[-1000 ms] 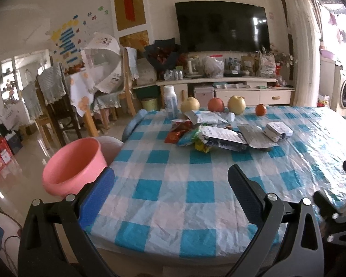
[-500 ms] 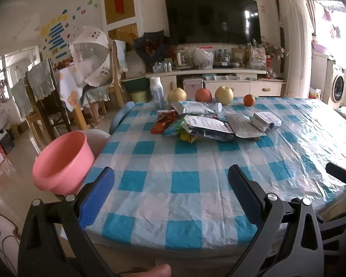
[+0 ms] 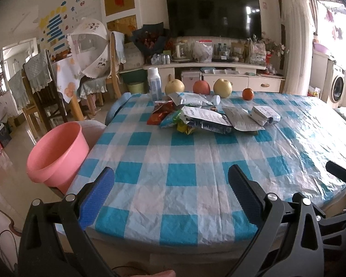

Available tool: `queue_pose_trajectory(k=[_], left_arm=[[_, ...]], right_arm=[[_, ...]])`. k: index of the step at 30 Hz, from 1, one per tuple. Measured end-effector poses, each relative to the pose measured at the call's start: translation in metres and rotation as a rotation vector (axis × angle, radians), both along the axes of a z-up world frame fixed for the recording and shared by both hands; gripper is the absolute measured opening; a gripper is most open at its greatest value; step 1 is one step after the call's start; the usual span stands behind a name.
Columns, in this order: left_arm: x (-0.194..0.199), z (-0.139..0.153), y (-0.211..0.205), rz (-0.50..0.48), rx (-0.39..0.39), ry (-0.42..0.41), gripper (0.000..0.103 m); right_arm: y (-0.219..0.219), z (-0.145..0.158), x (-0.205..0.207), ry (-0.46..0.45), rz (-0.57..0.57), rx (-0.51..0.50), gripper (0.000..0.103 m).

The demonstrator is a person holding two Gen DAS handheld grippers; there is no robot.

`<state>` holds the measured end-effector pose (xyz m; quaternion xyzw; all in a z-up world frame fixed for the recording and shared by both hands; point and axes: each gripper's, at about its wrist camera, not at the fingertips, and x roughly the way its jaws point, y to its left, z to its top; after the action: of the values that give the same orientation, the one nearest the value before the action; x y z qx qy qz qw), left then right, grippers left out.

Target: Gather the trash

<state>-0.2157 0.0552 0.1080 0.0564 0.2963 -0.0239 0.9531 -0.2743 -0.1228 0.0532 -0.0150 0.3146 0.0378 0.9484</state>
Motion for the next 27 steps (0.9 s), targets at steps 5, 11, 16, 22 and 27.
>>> queue_pose_trajectory(k=[5,11,16,22,27], left_arm=[[-0.0001,0.0001,-0.0002,-0.001,-0.002,-0.001,0.099],[-0.0001,0.0005,-0.0006,-0.001,0.002,0.000,0.099],[-0.0010,-0.0023,-0.0002,-0.002,0.003,0.000,0.099],[-0.0009,-0.0019,-0.0009,-0.001,0.009,0.009,0.099],[-0.0009,-0.0016,-0.0013,0.000,0.009,0.009,0.099]], right_arm=[[0.0004,-0.0025,0.0009,0.004,0.000,0.000,0.099],[0.0002,-0.0041,0.0013,0.006,0.000,0.001,0.099],[0.0002,-0.0034,0.0018,0.006,0.000,0.000,0.099],[-0.0002,-0.0031,0.0020,0.006,0.001,0.001,0.099],[-0.0006,-0.0033,0.0017,0.005,0.001,0.000,0.099]])
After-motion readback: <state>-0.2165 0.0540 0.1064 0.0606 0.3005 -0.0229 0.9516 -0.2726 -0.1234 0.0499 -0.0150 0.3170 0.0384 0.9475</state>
